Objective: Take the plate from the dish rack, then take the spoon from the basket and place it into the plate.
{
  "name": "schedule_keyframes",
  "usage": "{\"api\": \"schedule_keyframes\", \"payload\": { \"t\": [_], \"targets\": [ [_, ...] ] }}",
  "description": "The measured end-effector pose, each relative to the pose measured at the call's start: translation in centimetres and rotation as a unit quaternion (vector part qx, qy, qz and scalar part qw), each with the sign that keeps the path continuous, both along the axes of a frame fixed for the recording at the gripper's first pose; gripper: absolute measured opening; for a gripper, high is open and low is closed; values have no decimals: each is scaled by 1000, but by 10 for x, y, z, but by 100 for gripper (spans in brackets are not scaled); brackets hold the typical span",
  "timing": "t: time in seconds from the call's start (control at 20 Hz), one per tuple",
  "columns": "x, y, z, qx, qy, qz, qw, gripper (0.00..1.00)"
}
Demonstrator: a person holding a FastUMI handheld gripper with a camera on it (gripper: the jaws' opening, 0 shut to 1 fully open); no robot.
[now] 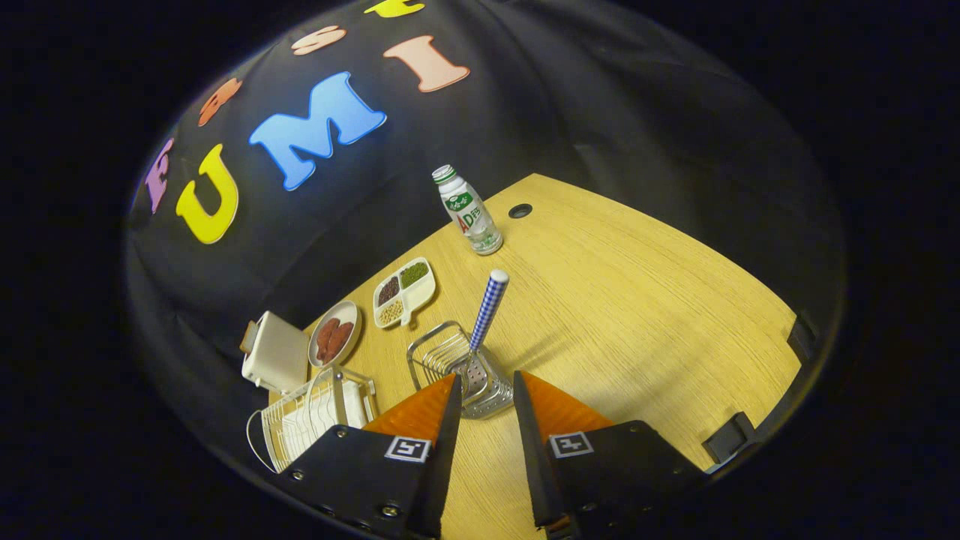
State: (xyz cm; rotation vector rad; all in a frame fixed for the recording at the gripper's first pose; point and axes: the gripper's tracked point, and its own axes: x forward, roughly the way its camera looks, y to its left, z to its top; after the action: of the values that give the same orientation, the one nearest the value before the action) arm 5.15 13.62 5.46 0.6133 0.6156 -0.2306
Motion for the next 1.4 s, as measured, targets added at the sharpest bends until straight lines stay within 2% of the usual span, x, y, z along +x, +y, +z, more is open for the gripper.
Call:
{"api": "schedule_keyframes", "payload": {
  "t": [0.2, 0.5, 0.55, 0.6, 0.7, 0.75, 1.2, 1.4],
  "targets": [
    [29, -1, -5, 74, -15, -61, 995, 43],
    [60, -8, -25, 110, -10, -96, 989, 43],
    [63, -9, -26, 114, -5, -96, 989, 43],
    [64, -9, -28, 119, -6, -94, 988, 28],
    [56, -18, -22, 110, 0, -94, 990, 25],
    [65, -10, -29, 104, 9, -90, 990, 10],
    [75, -5, 18, 6, -26, -56, 998, 10],
    [68, 11, 53, -31, -57, -19, 998, 9]
  ]
}}
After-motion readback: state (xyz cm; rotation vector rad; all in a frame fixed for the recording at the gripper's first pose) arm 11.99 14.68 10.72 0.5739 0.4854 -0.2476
